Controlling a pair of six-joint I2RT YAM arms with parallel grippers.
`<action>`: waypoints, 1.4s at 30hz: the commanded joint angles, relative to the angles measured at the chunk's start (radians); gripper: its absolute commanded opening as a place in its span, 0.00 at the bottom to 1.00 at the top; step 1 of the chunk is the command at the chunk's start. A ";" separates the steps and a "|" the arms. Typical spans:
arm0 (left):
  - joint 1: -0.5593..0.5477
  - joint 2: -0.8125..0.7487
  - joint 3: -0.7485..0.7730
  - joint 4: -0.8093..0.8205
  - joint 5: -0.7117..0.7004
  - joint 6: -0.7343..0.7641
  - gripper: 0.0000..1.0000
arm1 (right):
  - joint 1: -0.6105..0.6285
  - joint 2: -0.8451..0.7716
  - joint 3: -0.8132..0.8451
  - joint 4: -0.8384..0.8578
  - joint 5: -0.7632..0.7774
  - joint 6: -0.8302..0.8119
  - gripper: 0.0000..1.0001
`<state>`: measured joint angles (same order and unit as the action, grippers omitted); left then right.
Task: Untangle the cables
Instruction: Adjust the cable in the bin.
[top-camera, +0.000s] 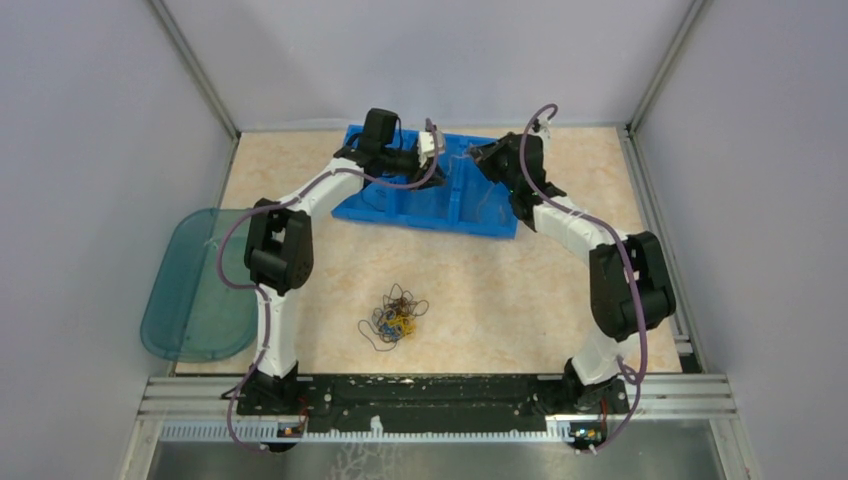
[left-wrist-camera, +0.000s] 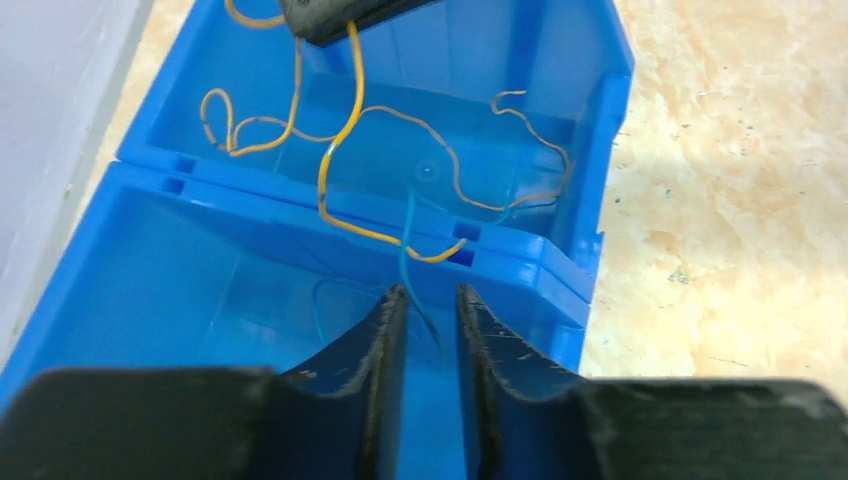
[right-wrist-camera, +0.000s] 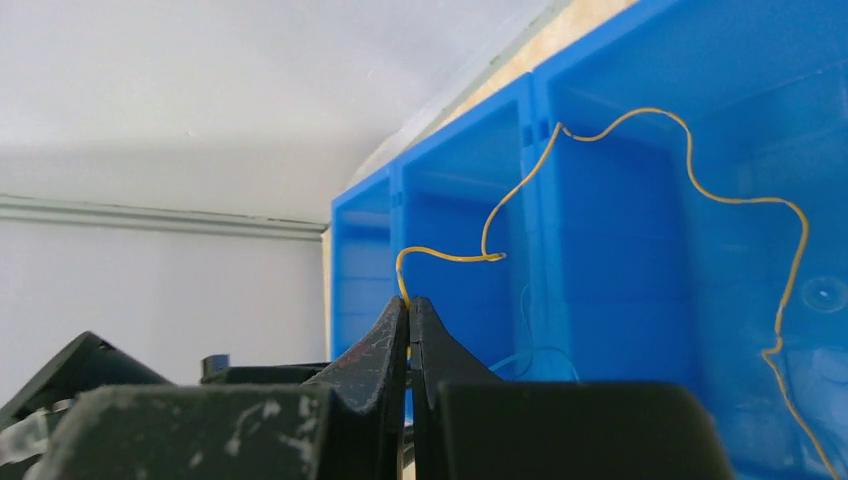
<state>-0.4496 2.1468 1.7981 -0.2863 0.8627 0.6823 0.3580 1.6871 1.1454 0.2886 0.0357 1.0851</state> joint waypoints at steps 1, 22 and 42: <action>-0.007 0.007 -0.034 0.121 -0.023 -0.076 0.24 | 0.007 -0.075 0.048 0.039 0.009 0.006 0.00; 0.008 -0.062 -0.191 0.227 -0.285 -0.169 0.00 | -0.124 -0.134 0.035 0.012 0.035 -0.034 0.00; 0.067 -0.155 -0.197 0.318 -0.380 -0.457 0.00 | -0.123 0.011 0.040 0.000 0.018 -0.105 0.00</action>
<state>-0.4141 2.0567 1.5993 -0.0242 0.4801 0.3435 0.2272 1.6573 1.1465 0.2695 0.0517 1.0294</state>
